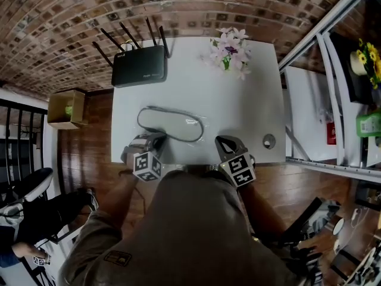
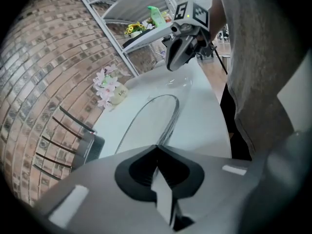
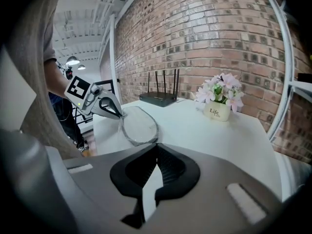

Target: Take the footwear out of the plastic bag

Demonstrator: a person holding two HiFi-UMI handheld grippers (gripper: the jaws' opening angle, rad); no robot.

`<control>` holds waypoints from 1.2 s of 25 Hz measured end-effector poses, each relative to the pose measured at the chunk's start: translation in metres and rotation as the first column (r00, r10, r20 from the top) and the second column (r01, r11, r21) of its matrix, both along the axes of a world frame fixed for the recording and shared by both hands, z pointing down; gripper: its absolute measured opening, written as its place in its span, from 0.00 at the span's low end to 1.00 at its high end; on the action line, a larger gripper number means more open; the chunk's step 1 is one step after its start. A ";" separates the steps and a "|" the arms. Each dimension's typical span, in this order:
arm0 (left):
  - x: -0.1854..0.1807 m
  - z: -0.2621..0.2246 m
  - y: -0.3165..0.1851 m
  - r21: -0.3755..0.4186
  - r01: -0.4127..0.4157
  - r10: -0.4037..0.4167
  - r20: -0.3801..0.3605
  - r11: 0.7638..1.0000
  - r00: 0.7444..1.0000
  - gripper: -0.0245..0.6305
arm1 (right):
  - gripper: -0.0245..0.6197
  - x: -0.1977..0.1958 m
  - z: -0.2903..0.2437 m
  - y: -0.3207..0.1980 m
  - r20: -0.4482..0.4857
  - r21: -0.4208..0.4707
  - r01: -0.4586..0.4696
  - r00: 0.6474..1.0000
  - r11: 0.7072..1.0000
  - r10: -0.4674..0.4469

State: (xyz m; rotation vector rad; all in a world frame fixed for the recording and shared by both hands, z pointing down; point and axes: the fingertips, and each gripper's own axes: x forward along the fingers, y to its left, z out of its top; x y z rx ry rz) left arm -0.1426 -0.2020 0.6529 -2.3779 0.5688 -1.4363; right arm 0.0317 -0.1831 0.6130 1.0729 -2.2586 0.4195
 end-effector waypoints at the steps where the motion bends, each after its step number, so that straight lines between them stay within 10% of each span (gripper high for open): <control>1: 0.000 -0.002 0.000 0.005 0.001 -0.001 -0.004 1.000 1.000 0.04 | 0.06 0.000 0.003 0.000 -0.007 -0.005 0.010 1.000 1.000 -0.010; 8: -0.003 -0.020 -0.001 0.032 0.029 -0.027 -0.046 0.999 0.999 0.04 | 0.06 -0.016 0.018 0.002 -0.136 0.018 0.208 0.969 0.978 -0.204; 17: -0.002 -0.045 -0.003 0.040 0.064 -0.060 -0.110 0.997 0.992 0.04 | 0.21 -0.053 0.034 0.022 -0.309 0.056 0.528 0.816 0.847 -0.489; 30: 0.010 -0.059 0.005 -0.005 0.064 -0.064 -0.183 0.998 0.981 0.04 | 0.34 -0.074 0.045 0.030 -0.460 0.093 0.668 0.686 0.738 -0.563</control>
